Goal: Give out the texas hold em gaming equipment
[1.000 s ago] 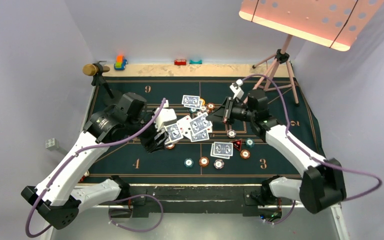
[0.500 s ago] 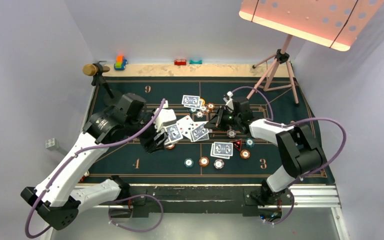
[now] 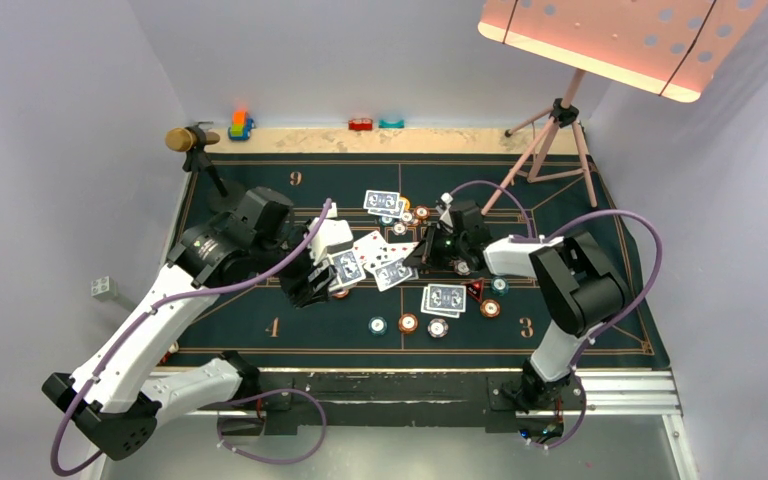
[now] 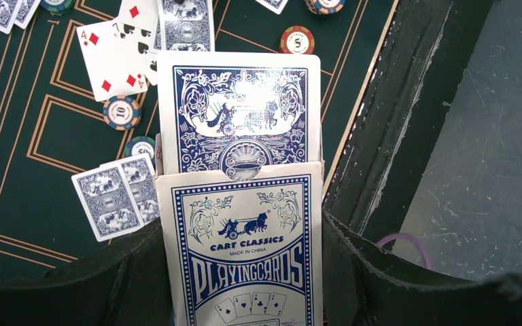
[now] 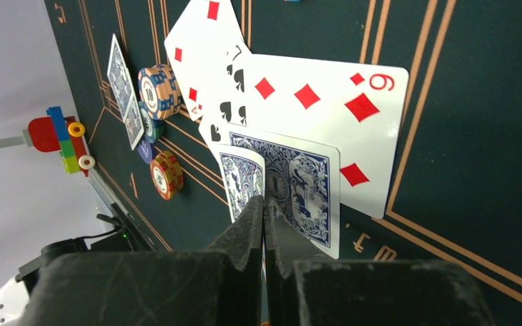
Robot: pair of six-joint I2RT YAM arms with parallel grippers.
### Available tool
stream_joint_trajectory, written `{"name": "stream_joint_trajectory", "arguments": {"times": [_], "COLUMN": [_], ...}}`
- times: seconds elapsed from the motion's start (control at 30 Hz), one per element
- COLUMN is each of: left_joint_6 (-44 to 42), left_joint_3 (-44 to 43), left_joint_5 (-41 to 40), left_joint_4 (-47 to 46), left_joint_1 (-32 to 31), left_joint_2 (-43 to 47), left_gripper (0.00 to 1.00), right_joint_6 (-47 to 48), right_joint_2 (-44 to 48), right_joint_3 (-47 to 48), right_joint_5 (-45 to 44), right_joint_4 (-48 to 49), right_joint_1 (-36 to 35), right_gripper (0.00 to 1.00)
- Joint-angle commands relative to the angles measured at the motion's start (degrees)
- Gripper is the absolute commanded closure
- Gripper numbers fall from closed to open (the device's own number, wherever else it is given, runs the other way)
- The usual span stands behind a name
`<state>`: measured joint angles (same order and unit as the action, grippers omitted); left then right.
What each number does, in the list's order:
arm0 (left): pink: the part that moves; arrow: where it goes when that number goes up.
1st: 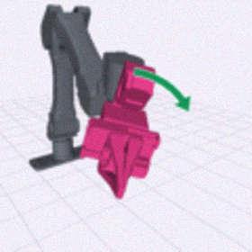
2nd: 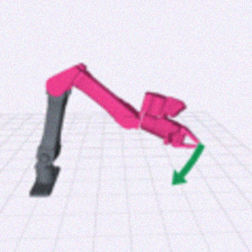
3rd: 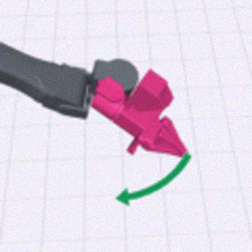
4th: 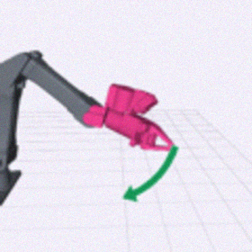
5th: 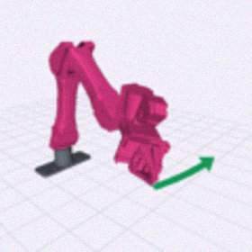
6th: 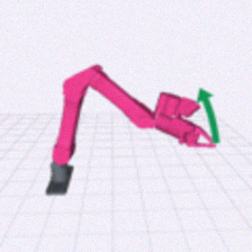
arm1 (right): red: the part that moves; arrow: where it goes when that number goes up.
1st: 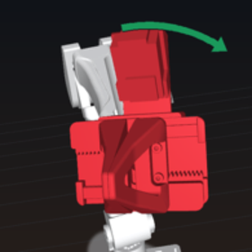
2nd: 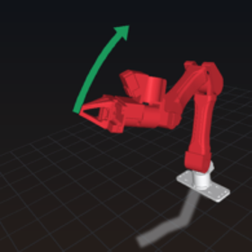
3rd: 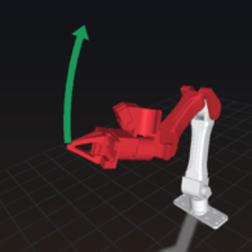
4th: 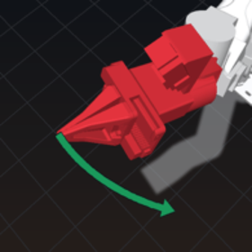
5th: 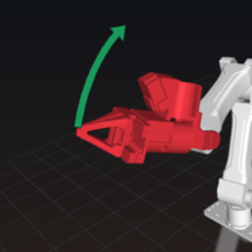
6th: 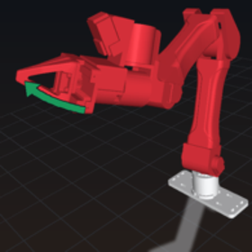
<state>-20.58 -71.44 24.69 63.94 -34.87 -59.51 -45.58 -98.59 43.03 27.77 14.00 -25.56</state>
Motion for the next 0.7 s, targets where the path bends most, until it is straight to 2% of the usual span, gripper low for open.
{"name": "stream_joint_trajectory", "arguments": {"times": [0.0,0.1,0.2,0.3,0.37,0.5,0.53,0.57,0.6,0.67], "left_joint_6": [-0.66,-0.77,-0.80,-1.02,-1.09,-1.21,-1.28,-1.30,-1.38,-1.52], "left_joint_3": [0.18,0.17,0.12,0.24,0.33,0.47,0.62,0.71,0.85,0.95], "left_joint_5": [0.71,0.63,0.71,0.76,0.88,0.98,0.90,0.89,0.89,0.89], "left_joint_4": [-1.36,-1.35,-1.29,-1.19,-1.21,-0.99,-1.00,-0.91,-0.97,-0.96], "left_joint_1": [0.22,0.23,0.17,0.17,0.20,0.18,0.24,0.17,0.18,0.24], "left_joint_2": [0.50,0.47,0.59,0.59,0.65,0.83,0.92,0.95,1.05,1.14], "left_gripper": [1.00,1.00,1.00,1.00,1.00,1.00,1.00,1.00,1.00,1.00], "right_joint_6": [2.27,3.63,4.45,5.35,5.86,6.21,6.32,6.42,6.64,7.05], "right_joint_2": [-0.88,-0.05,1.24,2.28,1.98,2.05,2.80,4.26,5.79,9.55], "right_joint_3": [4.26,5.34,5.58,5.23,5.45,5.68,5.63,5.78,6.04,6.75], "right_joint_5": [-1.64,-4.67,-7.46,-9.70,-10.07,-10.61,-10.63,-10.79,-10.80,-10.56], "right_joint_4": [-2.71,-6.48,-9.08,-10.42,-11.21,-12.84,-13.21,-13.74,-15.00,-17.03], "right_joint_1": [-1.61,-2.82,-3.00,-3.08,-3.24,-3.53,-3.58,-3.61,-3.62,-3.60], "right_gripper": [1.00,1.00,0.92,0.91,0.85,0.64,0.57,0.43,0.34,0.26]}}
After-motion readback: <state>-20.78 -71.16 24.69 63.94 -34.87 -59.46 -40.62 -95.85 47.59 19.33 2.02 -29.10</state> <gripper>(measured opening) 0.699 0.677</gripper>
